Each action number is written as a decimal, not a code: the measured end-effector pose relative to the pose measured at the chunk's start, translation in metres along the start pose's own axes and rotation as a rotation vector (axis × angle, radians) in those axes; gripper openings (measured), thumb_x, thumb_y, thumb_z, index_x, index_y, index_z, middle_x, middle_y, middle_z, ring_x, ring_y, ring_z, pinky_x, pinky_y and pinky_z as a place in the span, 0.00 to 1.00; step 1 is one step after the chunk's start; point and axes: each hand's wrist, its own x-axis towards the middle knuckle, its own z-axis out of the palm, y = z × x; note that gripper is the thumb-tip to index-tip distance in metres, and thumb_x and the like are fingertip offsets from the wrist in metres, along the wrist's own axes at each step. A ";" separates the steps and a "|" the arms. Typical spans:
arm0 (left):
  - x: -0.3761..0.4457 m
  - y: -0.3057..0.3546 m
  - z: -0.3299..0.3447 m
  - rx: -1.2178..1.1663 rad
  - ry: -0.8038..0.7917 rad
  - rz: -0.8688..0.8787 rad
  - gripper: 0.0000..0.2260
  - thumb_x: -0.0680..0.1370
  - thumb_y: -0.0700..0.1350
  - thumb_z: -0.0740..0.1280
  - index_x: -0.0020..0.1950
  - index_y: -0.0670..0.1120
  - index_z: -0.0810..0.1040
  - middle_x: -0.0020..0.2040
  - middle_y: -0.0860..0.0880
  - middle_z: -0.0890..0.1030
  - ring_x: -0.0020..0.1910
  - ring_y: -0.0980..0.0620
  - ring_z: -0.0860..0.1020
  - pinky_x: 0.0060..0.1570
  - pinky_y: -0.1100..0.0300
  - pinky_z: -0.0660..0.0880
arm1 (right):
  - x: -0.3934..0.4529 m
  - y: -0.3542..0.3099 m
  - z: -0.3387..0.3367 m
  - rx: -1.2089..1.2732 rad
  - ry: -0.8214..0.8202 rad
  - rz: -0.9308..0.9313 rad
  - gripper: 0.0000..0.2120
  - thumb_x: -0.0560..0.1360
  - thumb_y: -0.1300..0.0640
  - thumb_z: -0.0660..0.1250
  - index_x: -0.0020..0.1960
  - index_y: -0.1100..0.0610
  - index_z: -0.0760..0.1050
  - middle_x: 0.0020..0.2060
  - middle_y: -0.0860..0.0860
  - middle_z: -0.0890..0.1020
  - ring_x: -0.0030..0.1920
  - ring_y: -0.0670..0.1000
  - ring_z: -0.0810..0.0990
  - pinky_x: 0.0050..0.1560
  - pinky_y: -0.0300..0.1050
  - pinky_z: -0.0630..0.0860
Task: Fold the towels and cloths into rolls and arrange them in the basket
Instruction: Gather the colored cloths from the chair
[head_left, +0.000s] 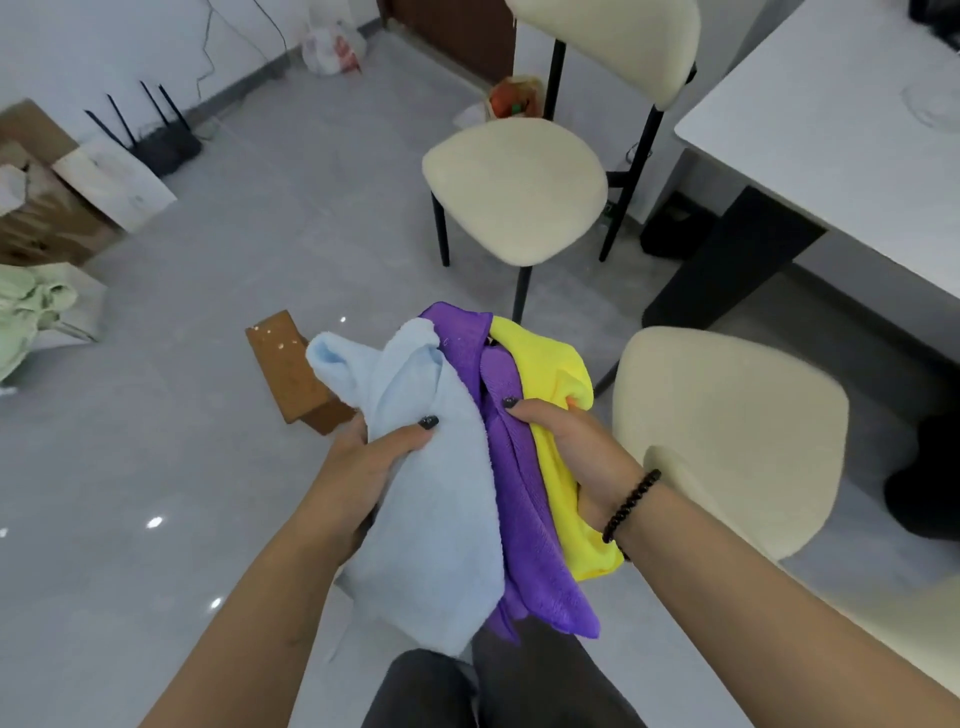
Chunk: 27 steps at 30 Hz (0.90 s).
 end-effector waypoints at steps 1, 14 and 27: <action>0.011 0.010 -0.001 0.000 -0.003 -0.011 0.18 0.72 0.46 0.73 0.62 0.50 0.77 0.51 0.48 0.85 0.50 0.44 0.83 0.53 0.45 0.79 | 0.010 -0.011 0.003 -0.004 0.004 -0.008 0.09 0.74 0.53 0.69 0.39 0.46 0.71 0.36 0.49 0.85 0.44 0.54 0.83 0.55 0.53 0.78; 0.157 0.125 -0.024 0.027 -0.154 -0.124 0.19 0.71 0.45 0.74 0.61 0.47 0.77 0.49 0.47 0.85 0.47 0.45 0.84 0.48 0.49 0.80 | 0.119 -0.109 0.055 0.134 0.173 -0.003 0.13 0.75 0.54 0.68 0.37 0.53 0.67 0.28 0.46 0.83 0.39 0.52 0.81 0.48 0.48 0.78; 0.290 0.244 -0.042 0.113 -0.212 -0.160 0.16 0.72 0.45 0.73 0.59 0.47 0.80 0.50 0.46 0.85 0.50 0.44 0.82 0.50 0.52 0.78 | 0.229 -0.170 0.092 0.341 0.334 0.010 0.44 0.57 0.46 0.79 0.70 0.52 0.68 0.52 0.55 0.84 0.49 0.58 0.84 0.53 0.60 0.79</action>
